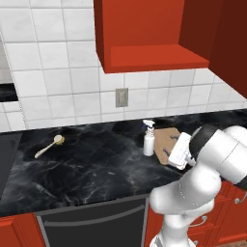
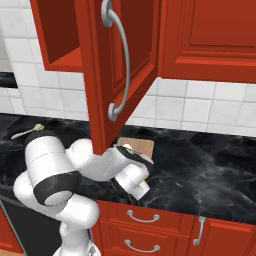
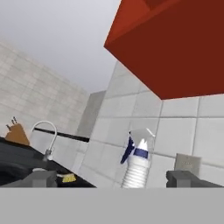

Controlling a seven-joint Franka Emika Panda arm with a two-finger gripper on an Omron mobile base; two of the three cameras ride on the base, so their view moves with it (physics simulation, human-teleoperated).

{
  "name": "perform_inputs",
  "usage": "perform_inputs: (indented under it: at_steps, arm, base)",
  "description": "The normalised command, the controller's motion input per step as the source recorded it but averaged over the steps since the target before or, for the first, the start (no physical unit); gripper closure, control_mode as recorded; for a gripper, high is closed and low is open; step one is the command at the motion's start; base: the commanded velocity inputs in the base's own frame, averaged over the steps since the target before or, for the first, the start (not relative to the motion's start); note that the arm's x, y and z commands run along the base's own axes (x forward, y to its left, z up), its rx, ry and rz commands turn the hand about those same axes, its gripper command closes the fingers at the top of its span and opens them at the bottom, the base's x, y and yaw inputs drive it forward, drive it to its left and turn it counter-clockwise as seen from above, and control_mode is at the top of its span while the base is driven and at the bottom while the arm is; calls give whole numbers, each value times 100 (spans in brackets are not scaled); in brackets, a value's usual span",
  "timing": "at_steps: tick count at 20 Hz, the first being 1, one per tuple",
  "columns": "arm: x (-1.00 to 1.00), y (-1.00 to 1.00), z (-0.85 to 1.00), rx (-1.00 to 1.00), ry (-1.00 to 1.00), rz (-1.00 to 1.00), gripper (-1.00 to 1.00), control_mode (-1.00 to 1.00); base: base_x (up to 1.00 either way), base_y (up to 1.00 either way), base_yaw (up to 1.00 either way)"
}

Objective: Grab the spray bottle from the cabinet, then place it next to the cutting board for sanitizing. Then grab the dish brush from the countertop next to the sink and place it next to the cutting board.

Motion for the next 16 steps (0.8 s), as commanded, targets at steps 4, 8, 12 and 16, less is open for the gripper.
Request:
perform_inputs:
  at_steps: [4,8,12,16]
  arm:
    - [-62,21,100,0,5,-6,-100,-100]
    - [-47,7,100,0,10,-9,-100,-100]
    - [-44,25,99,0,10,-12,-100,-100]
    - [-40,64,90,-3,10,-18,-100,-100]
  base:
    - [0,0,0]
    - [0,0,0]
    - [0,0,0]
    - [0,0,0]
